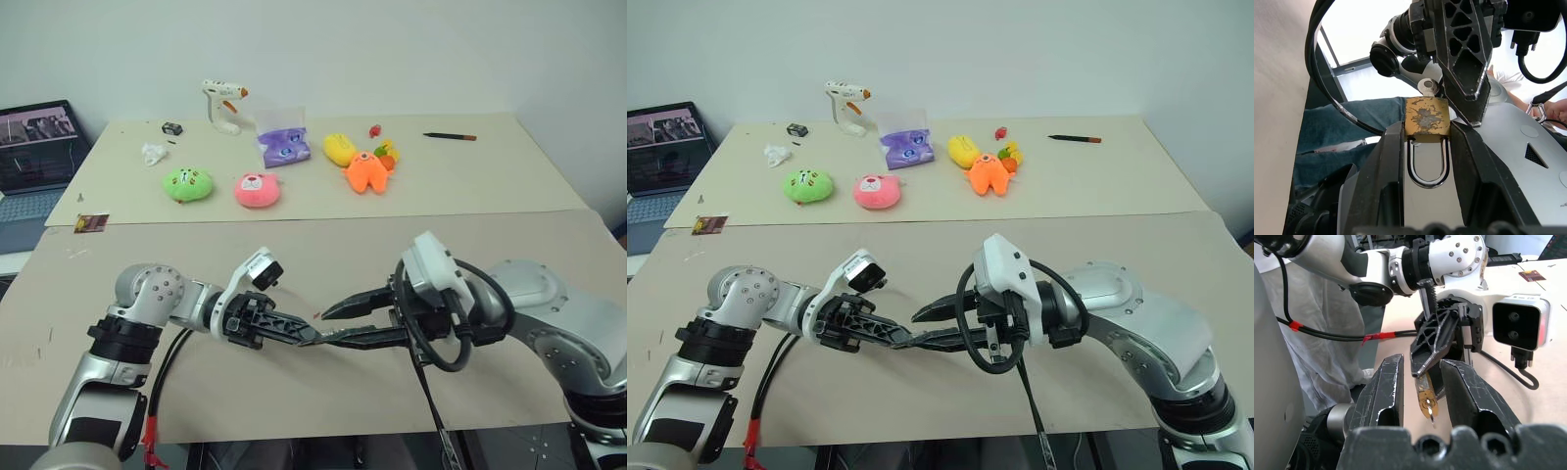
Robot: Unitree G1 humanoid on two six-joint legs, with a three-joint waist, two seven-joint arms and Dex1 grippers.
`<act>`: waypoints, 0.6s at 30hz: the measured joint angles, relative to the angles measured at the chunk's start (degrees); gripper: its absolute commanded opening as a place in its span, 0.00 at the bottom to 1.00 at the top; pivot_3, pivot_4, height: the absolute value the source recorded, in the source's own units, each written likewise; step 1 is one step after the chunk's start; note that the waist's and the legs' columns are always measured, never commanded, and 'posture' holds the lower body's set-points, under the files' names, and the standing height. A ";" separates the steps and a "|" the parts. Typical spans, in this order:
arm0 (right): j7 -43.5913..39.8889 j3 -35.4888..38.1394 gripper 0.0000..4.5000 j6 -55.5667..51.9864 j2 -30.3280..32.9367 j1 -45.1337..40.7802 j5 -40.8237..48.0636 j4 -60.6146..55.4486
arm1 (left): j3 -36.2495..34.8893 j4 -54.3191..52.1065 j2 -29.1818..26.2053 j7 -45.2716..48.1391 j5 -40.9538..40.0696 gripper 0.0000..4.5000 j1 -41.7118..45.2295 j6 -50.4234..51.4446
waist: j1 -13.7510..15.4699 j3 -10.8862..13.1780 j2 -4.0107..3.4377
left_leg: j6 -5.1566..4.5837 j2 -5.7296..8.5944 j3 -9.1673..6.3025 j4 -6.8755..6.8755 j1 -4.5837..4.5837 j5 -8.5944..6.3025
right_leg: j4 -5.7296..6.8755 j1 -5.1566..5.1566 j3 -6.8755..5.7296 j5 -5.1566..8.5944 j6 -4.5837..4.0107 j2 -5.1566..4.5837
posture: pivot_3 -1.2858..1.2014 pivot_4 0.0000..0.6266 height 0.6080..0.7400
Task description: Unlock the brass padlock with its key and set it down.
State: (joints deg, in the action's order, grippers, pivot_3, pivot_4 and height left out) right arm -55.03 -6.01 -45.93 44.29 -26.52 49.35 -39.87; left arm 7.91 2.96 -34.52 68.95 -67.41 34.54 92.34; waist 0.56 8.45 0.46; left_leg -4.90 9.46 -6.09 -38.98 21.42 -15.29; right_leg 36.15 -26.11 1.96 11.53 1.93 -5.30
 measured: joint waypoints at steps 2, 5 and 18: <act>-0.01 -0.28 0.35 0.38 0.00 0.09 -1.03 0.02 | 0.00 0.00 0.00 0.00 0.00 0.18 0.00 0.00 | -0.01 0.00 0.00 | 0.00 0.00 0.01 0.00 0.00 0.00 | 0.00 0.00 0.00 0.00 0.00 0.00 | 0.52 0.24 1.00; -0.18 -1.19 0.35 1.34 0.00 1.01 -3.00 -0.03 | 0.00 0.00 0.00 0.02 0.00 0.18 0.00 0.01 | 0.00 0.00 0.00 | 0.00 0.00 0.01 0.00 0.00 0.00 | 0.00 0.00 0.00 0.00 0.00 0.00 | 0.52 0.24 1.00; -1.96 -2.48 0.35 4.21 0.20 5.02 -6.29 -0.17 | 0.03 0.12 0.01 -0.23 -0.16 0.18 0.78 0.00 | -0.01 0.00 0.00 | 0.00 0.00 0.01 0.00 0.00 0.00 | 0.01 0.00 -0.08 0.00 0.00 0.00 | 0.52 0.24 1.00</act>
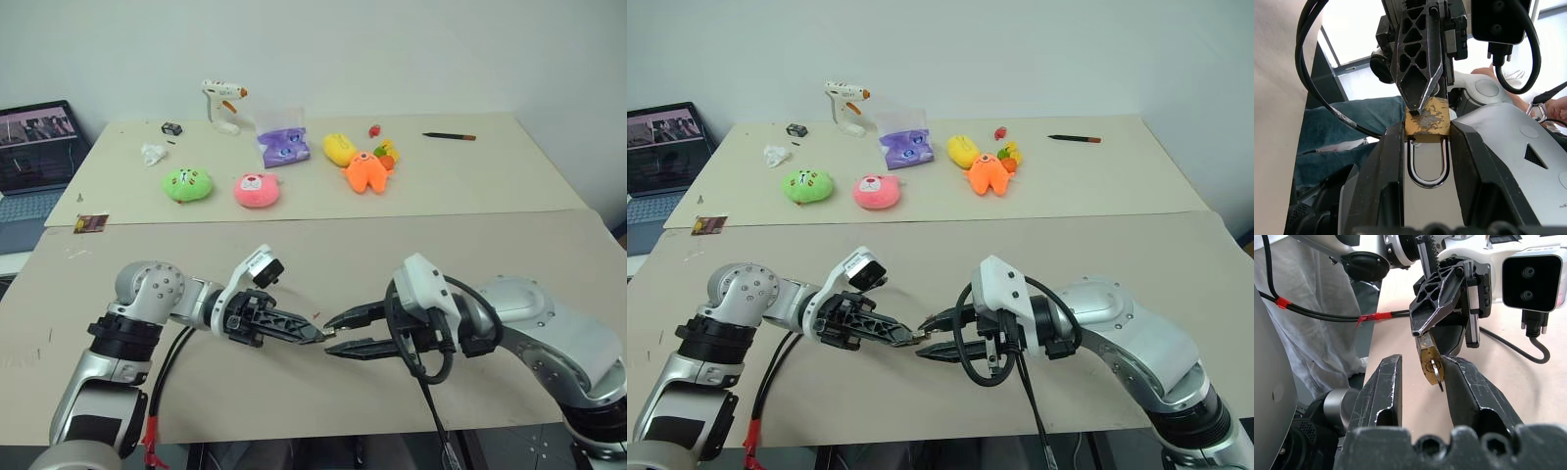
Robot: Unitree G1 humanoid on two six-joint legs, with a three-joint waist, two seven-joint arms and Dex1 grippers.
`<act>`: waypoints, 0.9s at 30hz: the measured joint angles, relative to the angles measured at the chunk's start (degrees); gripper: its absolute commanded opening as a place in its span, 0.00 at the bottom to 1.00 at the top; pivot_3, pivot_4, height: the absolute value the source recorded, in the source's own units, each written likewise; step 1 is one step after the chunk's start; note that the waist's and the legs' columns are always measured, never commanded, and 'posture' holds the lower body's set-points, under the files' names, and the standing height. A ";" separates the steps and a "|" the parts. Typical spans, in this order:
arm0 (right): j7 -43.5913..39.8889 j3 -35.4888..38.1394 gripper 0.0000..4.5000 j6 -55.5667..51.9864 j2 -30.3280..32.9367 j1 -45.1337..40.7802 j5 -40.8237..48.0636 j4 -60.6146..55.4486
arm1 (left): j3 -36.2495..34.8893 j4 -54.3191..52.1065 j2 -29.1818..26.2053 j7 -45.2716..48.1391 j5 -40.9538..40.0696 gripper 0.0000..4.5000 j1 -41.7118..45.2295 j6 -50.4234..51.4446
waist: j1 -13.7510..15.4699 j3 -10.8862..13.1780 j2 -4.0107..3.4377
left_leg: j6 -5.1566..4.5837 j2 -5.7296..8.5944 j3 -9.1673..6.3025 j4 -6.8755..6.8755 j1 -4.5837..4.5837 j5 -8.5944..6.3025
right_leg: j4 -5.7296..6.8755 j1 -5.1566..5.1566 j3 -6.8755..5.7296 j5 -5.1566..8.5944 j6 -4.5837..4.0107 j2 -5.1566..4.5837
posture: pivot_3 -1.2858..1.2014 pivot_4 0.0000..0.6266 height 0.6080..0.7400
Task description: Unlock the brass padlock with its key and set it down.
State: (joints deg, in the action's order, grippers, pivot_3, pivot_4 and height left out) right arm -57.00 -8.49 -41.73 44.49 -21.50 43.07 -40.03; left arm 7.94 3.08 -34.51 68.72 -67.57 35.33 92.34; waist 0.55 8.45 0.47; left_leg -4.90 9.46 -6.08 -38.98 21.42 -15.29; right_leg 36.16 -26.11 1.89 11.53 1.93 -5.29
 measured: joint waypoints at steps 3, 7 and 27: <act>0.02 -0.01 0.35 0.00 -0.09 0.01 -0.05 0.00 | 0.00 0.00 -0.01 0.00 -0.05 0.18 0.00 0.00 | 0.01 0.00 0.00 | 0.00 0.00 0.00 0.00 0.00 0.00 | 0.00 0.01 0.00 0.00 0.00 0.00 | 0.52 0.24 1.00; 0.59 0.05 0.15 0.00 -0.30 0.01 -0.12 0.09 | 0.09 -0.05 -0.01 0.00 -0.36 0.18 0.00 0.01 | 0.02 0.00 0.00 | 0.00 0.00 0.00 0.00 0.00 0.00 | 0.00 0.01 0.00 0.00 0.00 0.00 | 0.52 0.24 1.00; 1.60 0.04 0.03 -0.14 -0.64 0.04 1.03 -0.56 | -2.55 -2.67 1.10 -0.83 -2.02 0.70 -2.73 -2.87 | 0.16 0.00 0.00 | 0.01 0.00 0.00 -0.02 0.00 0.00 | -0.02 0.04 0.00 0.00 0.00 -0.01 | 0.52 0.24 1.00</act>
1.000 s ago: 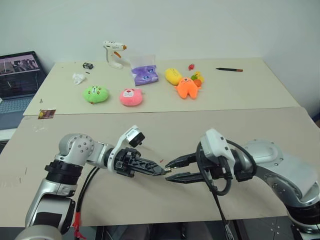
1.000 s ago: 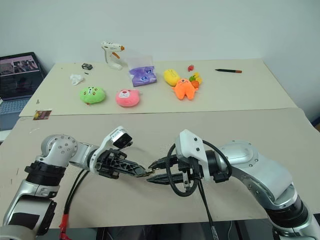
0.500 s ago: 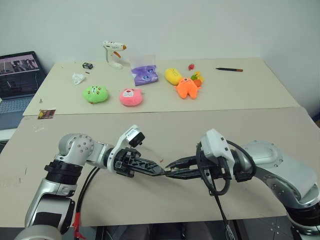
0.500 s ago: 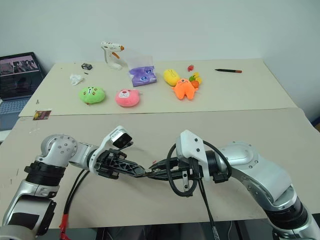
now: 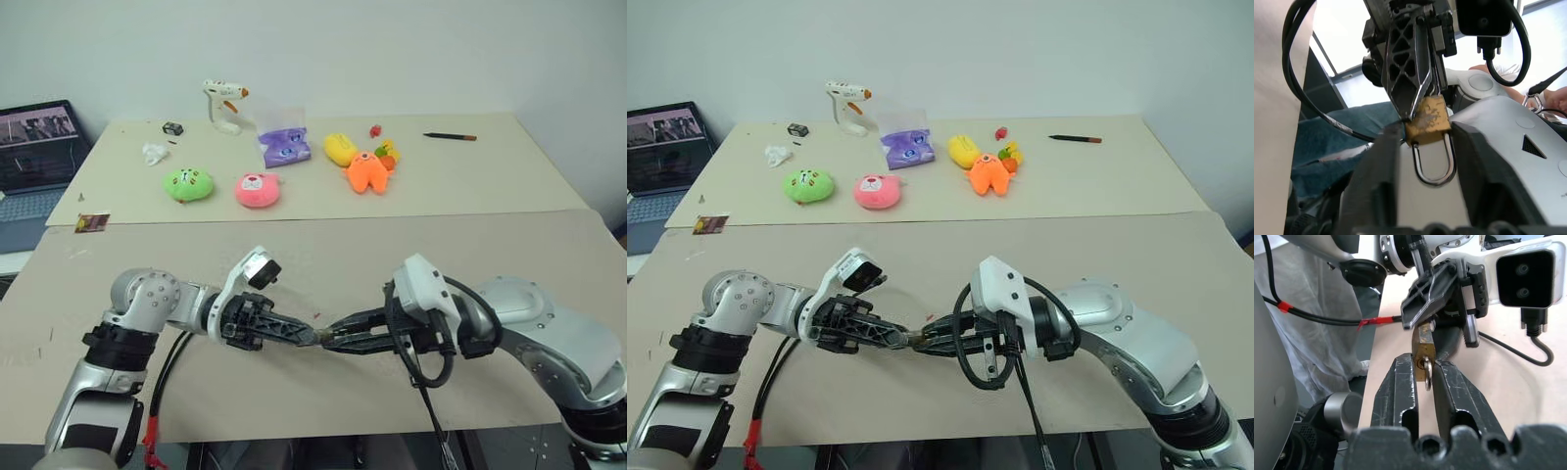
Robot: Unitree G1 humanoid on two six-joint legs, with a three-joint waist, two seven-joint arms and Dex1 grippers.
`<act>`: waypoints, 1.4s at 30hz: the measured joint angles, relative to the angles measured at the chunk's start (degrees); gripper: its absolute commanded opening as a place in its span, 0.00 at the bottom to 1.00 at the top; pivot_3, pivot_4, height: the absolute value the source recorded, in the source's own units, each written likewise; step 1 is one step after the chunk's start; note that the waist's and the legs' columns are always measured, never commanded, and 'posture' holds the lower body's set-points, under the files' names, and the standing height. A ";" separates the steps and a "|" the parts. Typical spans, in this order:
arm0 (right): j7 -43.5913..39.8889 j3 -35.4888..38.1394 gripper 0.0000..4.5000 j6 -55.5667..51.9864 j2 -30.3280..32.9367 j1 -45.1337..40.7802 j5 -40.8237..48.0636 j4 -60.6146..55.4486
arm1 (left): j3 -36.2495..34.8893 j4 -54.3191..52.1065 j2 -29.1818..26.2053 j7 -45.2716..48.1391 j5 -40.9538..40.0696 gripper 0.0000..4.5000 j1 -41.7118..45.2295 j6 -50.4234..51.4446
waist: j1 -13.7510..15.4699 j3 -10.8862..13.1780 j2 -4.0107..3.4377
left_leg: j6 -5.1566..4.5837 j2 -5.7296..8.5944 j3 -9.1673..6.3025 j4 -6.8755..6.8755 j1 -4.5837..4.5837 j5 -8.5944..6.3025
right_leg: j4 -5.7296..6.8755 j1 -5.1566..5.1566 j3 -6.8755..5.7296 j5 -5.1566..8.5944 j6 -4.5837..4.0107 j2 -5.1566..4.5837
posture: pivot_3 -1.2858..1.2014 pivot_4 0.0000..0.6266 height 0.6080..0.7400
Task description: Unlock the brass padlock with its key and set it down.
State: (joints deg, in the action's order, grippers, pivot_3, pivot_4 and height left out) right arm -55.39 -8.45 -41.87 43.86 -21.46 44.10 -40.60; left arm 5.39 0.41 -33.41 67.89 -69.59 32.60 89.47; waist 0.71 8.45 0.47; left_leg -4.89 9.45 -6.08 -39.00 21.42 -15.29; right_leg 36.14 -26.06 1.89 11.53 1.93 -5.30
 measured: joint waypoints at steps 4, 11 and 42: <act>0.35 0.01 0.03 0.00 0.00 0.00 0.08 0.02 | -0.79 0.33 0.15 -0.65 -0.05 0.99 0.06 0.08 | -0.05 0.00 0.00 | 0.00 0.00 0.01 0.02 0.00 0.00 | 0.01 -0.03 0.00 0.00 0.00 0.00 | 0.52 0.24 1.00; 0.41 0.19 0.03 -0.09 0.47 -0.01 1.28 0.07 | 0.67 0.65 -2.13 0.39 6.53 1.00 0.12 -7.34 | -0.06 0.00 0.00 | 0.01 0.00 0.01 0.01 -0.01 0.00 | -0.01 0.01 0.02 0.00 -0.01 -0.01 | 0.52 0.24 1.00; -2.64 7.52 0.03 -2.91 6.34 -7.05 3.18 12.57 | 0.79 -4.14 1.67 -0.17 30.40 0.09 -0.56 -47.18 | -0.06 0.01 0.01 | -0.03 -0.04 0.07 0.01 0.14 0.00 | -0.05 -0.07 0.10 -0.01 -0.02 -0.04 | 0.52 0.24 1.00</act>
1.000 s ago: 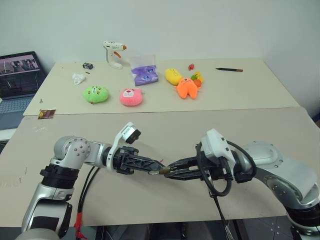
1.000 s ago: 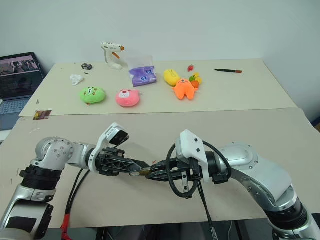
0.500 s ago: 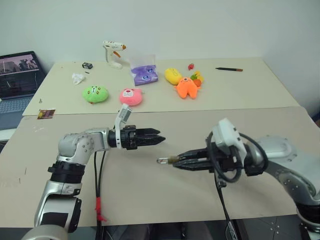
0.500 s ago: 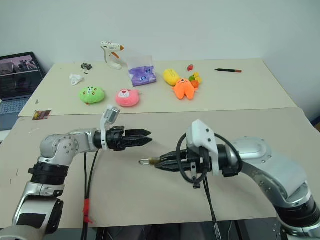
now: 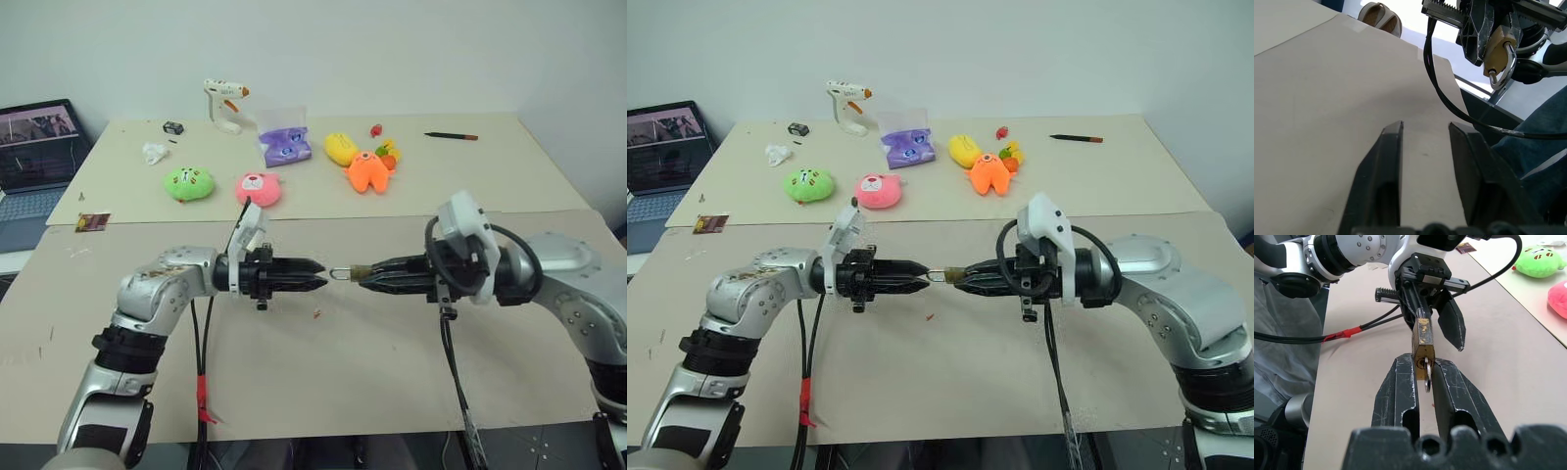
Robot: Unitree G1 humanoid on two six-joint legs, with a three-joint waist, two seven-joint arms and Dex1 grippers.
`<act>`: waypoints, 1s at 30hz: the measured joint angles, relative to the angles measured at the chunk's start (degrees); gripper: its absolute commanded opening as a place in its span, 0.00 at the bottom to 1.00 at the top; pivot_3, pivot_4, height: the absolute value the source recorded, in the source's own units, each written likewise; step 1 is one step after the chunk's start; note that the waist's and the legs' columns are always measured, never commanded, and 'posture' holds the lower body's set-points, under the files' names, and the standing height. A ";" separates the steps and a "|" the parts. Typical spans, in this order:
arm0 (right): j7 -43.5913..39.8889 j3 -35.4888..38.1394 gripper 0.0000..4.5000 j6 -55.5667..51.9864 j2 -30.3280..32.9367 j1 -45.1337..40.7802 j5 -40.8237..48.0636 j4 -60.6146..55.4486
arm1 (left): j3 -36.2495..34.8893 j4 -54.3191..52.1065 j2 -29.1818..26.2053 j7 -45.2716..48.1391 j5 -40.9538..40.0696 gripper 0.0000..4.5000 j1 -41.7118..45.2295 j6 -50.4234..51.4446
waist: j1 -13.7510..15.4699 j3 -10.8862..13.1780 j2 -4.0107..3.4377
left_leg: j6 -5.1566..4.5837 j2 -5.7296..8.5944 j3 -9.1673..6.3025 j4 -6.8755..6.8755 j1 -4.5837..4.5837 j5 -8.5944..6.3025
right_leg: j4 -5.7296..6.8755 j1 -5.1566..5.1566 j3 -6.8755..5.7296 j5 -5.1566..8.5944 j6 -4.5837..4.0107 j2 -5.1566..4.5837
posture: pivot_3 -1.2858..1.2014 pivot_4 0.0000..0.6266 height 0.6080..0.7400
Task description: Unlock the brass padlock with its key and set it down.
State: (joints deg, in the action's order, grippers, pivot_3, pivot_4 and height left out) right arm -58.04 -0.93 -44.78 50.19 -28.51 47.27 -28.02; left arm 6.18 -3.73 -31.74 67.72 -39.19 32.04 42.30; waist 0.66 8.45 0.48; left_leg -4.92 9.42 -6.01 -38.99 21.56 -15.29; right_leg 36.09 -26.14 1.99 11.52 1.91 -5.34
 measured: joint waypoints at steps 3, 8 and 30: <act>-0.34 0.00 0.03 -0.01 -0.01 0.00 0.04 -0.05 | -0.02 0.00 0.62 -0.41 -0.16 0.02 -0.04 0.18 | 0.01 0.00 0.00 | 0.00 0.00 0.00 -0.02 0.00 0.00 | 0.00 0.01 -0.02 0.00 0.00 0.00 | 0.52 0.24 1.00; -0.27 0.00 0.03 -0.03 -0.51 0.22 0.34 -1.32 | -0.50 0.04 2.01 -1.44 -1.64 0.02 1.09 2.34 | 0.01 0.00 0.00 | 0.00 0.00 0.00 -0.02 0.00 0.00 | 0.01 0.01 -0.04 0.00 0.00 0.00 | 0.52 0.24 1.00; -1.47 -2.70 0.03 1.44 -4.05 0.37 -4.51 -0.29 | -0.06 -1.84 1.67 1.04 -6.17 0.02 5.06 10.40 | -0.09 0.00 0.00 | 0.00 0.00 0.00 -0.05 0.00 0.00 | 0.02 0.00 -0.14 0.00 0.00 0.03 | 0.52 0.24 1.00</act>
State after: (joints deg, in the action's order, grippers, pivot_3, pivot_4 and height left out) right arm -59.51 -3.62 -43.33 46.15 -28.13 42.77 -28.31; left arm 6.12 -5.57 -30.07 68.75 -45.36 37.11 52.69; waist 0.57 8.45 0.48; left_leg -4.92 9.41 -6.01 -39.04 21.56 -15.29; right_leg 36.11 -26.14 1.85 11.52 1.91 -5.31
